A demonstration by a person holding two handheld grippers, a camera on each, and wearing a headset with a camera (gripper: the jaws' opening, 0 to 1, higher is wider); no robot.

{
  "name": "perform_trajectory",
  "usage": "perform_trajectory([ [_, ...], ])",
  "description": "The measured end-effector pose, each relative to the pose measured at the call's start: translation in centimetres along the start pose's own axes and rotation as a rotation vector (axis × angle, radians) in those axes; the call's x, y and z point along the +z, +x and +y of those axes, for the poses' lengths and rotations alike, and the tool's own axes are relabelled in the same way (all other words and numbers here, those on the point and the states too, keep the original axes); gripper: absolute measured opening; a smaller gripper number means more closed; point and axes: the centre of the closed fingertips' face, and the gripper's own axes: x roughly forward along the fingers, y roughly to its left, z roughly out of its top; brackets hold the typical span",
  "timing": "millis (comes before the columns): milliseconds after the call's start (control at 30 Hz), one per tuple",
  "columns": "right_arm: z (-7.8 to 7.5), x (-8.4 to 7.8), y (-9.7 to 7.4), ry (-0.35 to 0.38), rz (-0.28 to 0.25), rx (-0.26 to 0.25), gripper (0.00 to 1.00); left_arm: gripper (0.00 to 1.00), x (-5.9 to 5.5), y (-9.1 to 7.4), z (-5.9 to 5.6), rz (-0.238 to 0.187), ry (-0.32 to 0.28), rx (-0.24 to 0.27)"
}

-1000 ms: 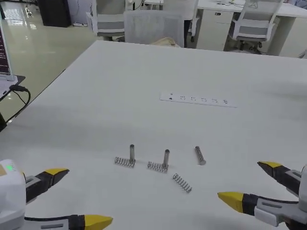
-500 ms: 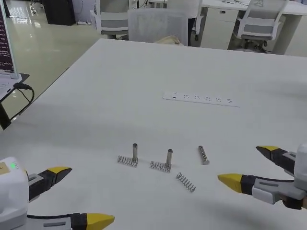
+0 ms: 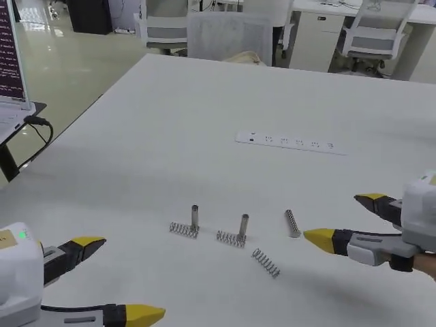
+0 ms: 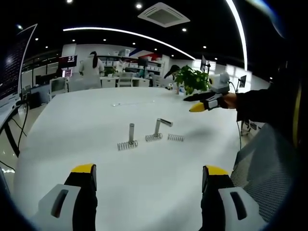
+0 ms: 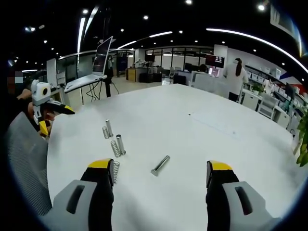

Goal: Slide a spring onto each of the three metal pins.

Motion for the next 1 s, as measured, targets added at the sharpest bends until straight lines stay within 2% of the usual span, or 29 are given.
perform_trajectory([
  [500, -0.3, 0.4, 2.1, -0.003, 0.045, 0.002, 0.71, 0.88, 0.1, 0.0, -0.1, -0.001, 0.005, -0.002],
  [1000, -1.6, 0.6, 4.6, -0.001, 0.1, -0.023, 0.63, 0.87, 0.2, -0.1, -0.1, -0.005, 0.006, 0.003],
])
